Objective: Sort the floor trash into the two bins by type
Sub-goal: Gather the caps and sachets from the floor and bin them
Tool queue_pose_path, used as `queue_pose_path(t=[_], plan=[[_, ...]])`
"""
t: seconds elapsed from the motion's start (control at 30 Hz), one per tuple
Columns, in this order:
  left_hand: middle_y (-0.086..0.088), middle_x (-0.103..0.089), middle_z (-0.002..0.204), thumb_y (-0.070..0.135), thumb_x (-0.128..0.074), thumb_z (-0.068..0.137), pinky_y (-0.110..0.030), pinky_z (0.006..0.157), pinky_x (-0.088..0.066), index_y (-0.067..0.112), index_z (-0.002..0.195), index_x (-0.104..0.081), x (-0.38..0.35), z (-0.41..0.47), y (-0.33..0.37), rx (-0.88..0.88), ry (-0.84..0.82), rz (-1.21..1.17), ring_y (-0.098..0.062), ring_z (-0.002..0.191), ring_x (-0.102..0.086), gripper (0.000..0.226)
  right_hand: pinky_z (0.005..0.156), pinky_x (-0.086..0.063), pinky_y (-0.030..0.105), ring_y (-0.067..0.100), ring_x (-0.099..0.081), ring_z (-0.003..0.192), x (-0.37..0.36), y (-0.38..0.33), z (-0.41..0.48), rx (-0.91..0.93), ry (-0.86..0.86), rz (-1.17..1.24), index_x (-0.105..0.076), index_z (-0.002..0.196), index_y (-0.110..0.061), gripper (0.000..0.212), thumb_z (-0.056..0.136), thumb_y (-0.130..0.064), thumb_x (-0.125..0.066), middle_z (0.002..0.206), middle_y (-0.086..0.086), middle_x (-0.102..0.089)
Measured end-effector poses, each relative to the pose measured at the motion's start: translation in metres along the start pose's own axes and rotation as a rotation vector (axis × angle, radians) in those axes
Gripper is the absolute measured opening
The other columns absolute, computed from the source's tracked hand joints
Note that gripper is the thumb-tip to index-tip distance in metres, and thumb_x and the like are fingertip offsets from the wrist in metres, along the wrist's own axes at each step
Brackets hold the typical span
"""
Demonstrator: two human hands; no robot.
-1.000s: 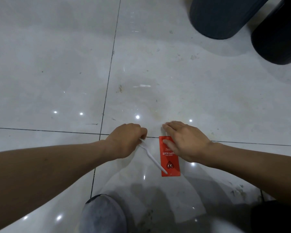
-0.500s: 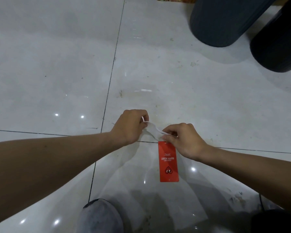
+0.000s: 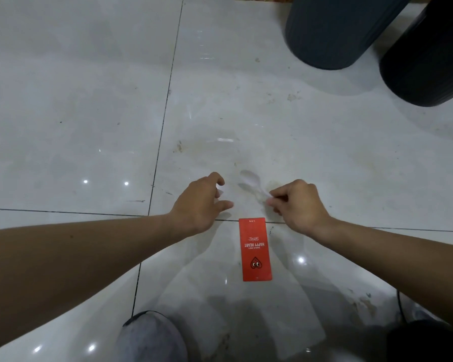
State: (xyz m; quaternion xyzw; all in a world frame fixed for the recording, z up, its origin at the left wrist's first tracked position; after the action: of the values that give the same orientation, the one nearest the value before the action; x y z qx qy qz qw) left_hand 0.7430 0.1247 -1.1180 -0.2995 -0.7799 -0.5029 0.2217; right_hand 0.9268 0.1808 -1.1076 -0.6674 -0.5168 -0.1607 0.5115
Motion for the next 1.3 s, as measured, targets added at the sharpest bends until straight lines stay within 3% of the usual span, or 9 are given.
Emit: queue_pose_path(t=[0.1,0.23,0.4,0.53,0.8,1.1,1.3], plan=[[-0.001,-0.057,0.113,0.036,-0.071,0.084,-0.027,0.084,-0.045,0.018,0.124,-0.051,-0.012,-0.005,0.006,-0.065,-0.062,0.136,-0.015,0.096,-0.053,0.048,0.066,-0.054,0.030,0.026,-0.068,0.071,0.013,0.014,-0.001,-0.147,0.102,0.167,-0.077,0.083,-0.008,0.009,0.087,-0.012,-0.070,0.072,0.014,-0.071],[0.001,-0.052,0.124,0.044,-0.070,0.082,-0.026,0.092,-0.041,0.020,0.132,-0.047,-0.033,-0.010,0.017,-0.174,-0.142,0.284,-0.015,0.114,-0.046,0.060,0.052,-0.045,0.013,0.010,-0.063,0.060,0.011,0.023,-0.003,-0.248,0.126,0.295,-0.075,0.091,-0.010,0.008,0.085,-0.014,-0.074,0.074,0.004,-0.071],[0.001,-0.047,0.125,0.047,-0.078,0.073,-0.028,0.095,-0.042,0.022,0.135,-0.043,-0.051,-0.006,0.024,-0.196,-0.181,0.313,-0.016,0.117,-0.041,0.075,0.045,-0.042,0.007,0.010,-0.066,0.061,0.011,0.026,-0.004,-0.291,0.144,0.369,-0.075,0.093,-0.009,0.011,0.083,-0.014,-0.076,0.077,0.004,-0.072],[0.000,-0.044,0.124,0.046,-0.081,0.070,-0.030,0.095,-0.043,0.022,0.133,-0.041,-0.062,-0.006,0.028,-0.164,-0.184,0.331,-0.017,0.116,-0.040,0.077,0.046,-0.043,0.009,0.010,-0.066,0.058,0.013,0.027,-0.004,-0.298,0.154,0.411,-0.074,0.095,-0.007,0.014,0.082,-0.012,-0.076,0.078,0.004,-0.071],[-0.002,-0.049,0.114,0.041,-0.082,0.070,-0.030,0.088,-0.047,0.018,0.115,-0.048,-0.067,-0.005,0.025,-0.133,-0.198,0.359,-0.016,0.100,-0.049,0.061,0.066,-0.053,0.024,0.018,-0.070,0.074,0.013,0.032,0.000,-0.298,0.141,0.453,-0.075,0.095,-0.007,0.018,0.079,-0.013,-0.079,0.081,0.005,-0.072],[-0.004,-0.046,0.116,0.040,-0.083,0.070,-0.031,0.090,-0.047,0.012,0.115,-0.045,-0.071,-0.004,0.027,-0.092,-0.239,0.425,-0.018,0.105,-0.046,0.065,0.081,-0.059,0.036,0.020,-0.071,0.082,0.010,0.035,0.005,-0.299,0.127,0.474,-0.075,0.099,-0.006,0.023,0.078,-0.014,-0.080,0.086,0.005,-0.073],[-0.005,-0.053,0.112,0.036,-0.084,0.069,-0.031,0.086,-0.046,0.012,0.107,-0.046,-0.065,-0.002,0.029,-0.059,-0.279,0.356,-0.019,0.102,-0.051,0.060,0.082,-0.058,0.033,0.017,-0.071,0.078,0.011,0.030,0.009,-0.281,0.138,0.481,-0.075,0.101,-0.006,0.024,0.079,-0.014,-0.080,0.084,0.004,-0.073]])
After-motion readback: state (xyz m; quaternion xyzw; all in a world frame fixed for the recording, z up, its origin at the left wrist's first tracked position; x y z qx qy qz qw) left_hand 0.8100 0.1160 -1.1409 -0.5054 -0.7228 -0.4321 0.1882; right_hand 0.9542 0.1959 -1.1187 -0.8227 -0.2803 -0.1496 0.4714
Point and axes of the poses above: each hand's wrist, its own z-axis towards the middle knuckle, its own x-axis out of the back of the hand, y = z × x, the point moved 7 cm from there along z, towards the middle knuckle
